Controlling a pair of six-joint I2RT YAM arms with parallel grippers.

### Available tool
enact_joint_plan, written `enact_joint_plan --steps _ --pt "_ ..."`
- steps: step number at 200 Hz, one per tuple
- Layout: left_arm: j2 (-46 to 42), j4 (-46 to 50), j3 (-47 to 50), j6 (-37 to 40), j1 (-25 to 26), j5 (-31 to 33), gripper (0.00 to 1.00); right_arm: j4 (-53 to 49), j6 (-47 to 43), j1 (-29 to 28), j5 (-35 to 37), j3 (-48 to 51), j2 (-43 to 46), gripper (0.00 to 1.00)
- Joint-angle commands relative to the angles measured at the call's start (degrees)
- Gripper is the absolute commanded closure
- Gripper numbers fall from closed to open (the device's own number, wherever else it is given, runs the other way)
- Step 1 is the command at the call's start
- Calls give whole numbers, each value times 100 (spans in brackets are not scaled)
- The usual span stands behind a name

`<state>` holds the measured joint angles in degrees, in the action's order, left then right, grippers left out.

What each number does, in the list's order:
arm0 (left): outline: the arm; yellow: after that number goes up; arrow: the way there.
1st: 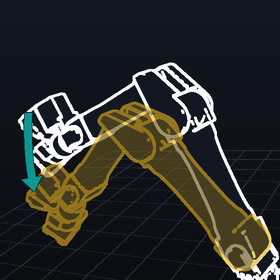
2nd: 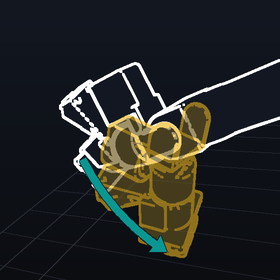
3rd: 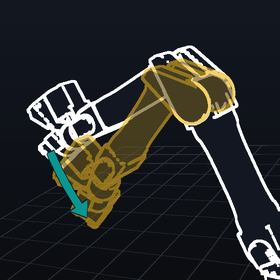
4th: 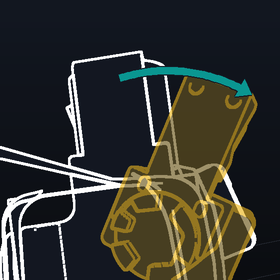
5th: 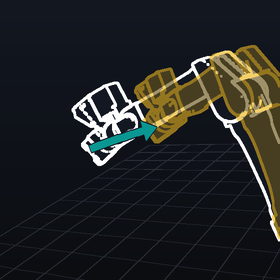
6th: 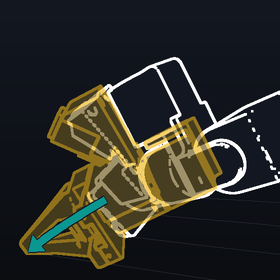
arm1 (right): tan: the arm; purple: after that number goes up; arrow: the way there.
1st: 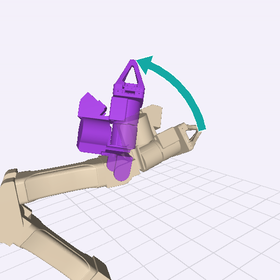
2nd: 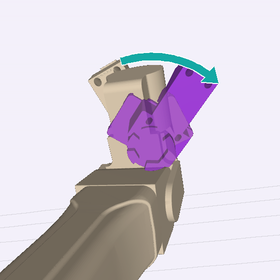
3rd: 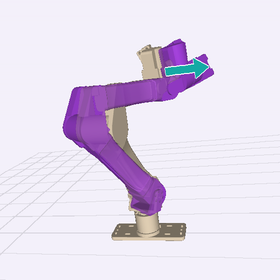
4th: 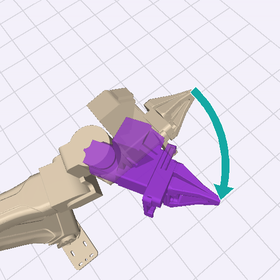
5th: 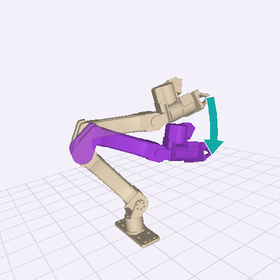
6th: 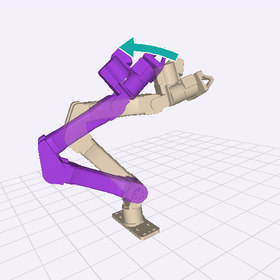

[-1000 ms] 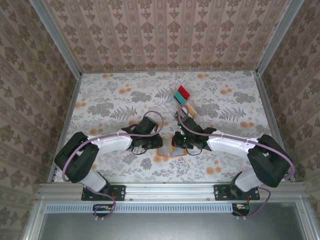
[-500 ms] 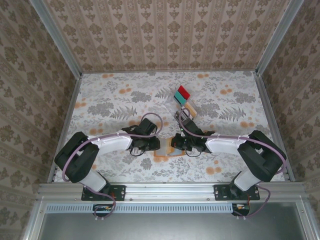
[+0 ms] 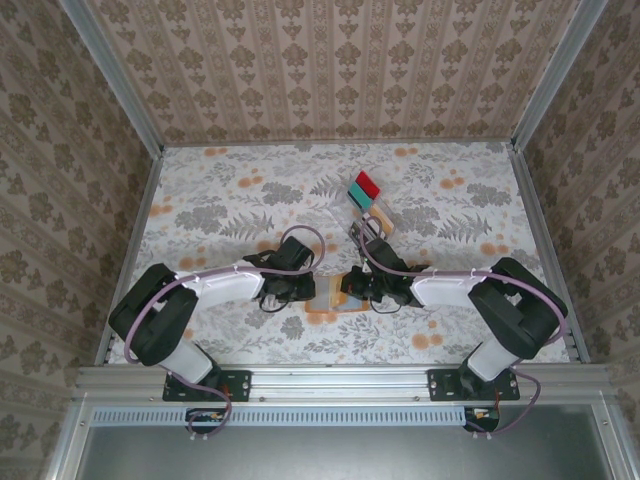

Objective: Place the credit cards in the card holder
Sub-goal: Insert the credit card into the card slot.

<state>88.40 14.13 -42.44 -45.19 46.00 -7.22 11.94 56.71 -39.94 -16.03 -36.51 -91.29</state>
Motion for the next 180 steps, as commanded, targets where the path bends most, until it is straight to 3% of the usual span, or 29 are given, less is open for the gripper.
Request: enact_joint_plan --steps 1,125,180 --pt "224 132 -10 63 64 -38 86 7 169 -110 -219 94 -332 95" --pt "203 212 -43 37 93 27 86 989 751 60 -716 336 -57 97" --pt "169 247 -71 57 93 45 85 350 466 92 -625 118 -100 96"
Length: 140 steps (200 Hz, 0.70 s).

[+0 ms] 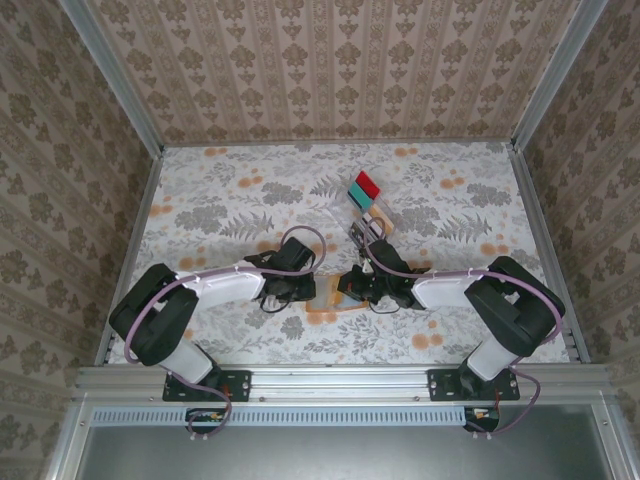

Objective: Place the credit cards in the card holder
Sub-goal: Insert the credit card into the card slot.

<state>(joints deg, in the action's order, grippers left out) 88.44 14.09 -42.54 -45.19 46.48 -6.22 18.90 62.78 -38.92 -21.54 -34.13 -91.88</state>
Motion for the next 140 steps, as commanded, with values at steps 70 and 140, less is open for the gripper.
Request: enact_joint_plan --steps 70,140 --pt "165 234 -67 81 45 -56 82 -1226 -595 -337 410 -830 -566 92" --pt "129 279 -60 58 45 36 79 -2593 -1145 -432 1028 -1361 -305 79"
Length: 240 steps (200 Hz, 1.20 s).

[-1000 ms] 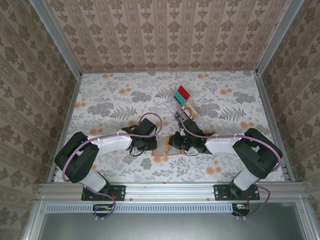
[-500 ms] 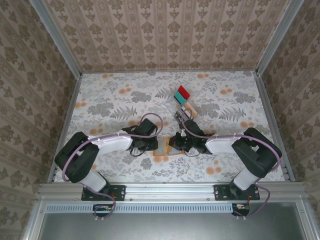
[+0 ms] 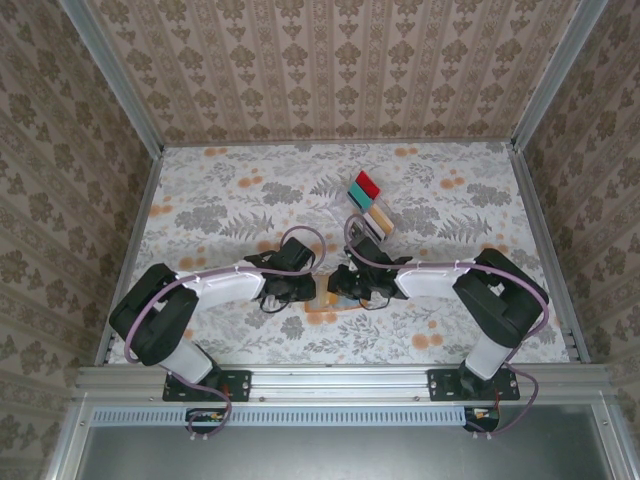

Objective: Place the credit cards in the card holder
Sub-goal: Insert the credit card into the card slot.

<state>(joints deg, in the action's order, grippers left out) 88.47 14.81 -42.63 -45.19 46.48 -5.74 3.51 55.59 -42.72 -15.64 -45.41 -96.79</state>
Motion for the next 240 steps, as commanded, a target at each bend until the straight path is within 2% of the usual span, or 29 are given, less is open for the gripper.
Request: enact_joint_plan --steps 1,59,112,146,193,240 --pt "127 207 -52 56 45 -9 79 -1107 -459 -52 450 -254 203 79" --pt "120 157 -20 37 45 8 79 -1388 -617 -51 562 -349 215 75" --pt "131 75 -17 63 3 -13 78 -1264 -1047 -48 226 -568 -138 87" --pt "154 -58 -1 63 -71 -94 71 -1291 -1275 -43 -70 -747 -421 87" --pt "146 -179 84 -14 -96 -125 68 -1014 -1209 -42 -391 -859 -633 86" --pt "5 -140 158 -32 -109 21 71 -1180 -1194 -37 -174 -847 -463 78"
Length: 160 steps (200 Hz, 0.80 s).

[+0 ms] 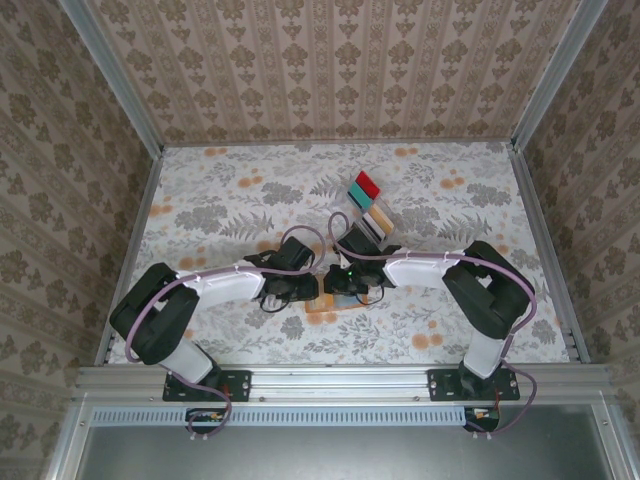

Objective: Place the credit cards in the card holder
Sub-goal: Insert the credit card into the card slot.

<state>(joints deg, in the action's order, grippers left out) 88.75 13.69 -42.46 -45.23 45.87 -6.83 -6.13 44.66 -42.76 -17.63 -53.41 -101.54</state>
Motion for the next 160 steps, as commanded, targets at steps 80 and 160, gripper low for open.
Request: enact_joint_plan --steps 80,160 --pt "-119 -285 343 -177 -114 2 75 -123 158 -12 161 137 118 85" --pt "-144 -569 431 -276 -175 -244 69 1151 829 -48 -558 288 -225 90"
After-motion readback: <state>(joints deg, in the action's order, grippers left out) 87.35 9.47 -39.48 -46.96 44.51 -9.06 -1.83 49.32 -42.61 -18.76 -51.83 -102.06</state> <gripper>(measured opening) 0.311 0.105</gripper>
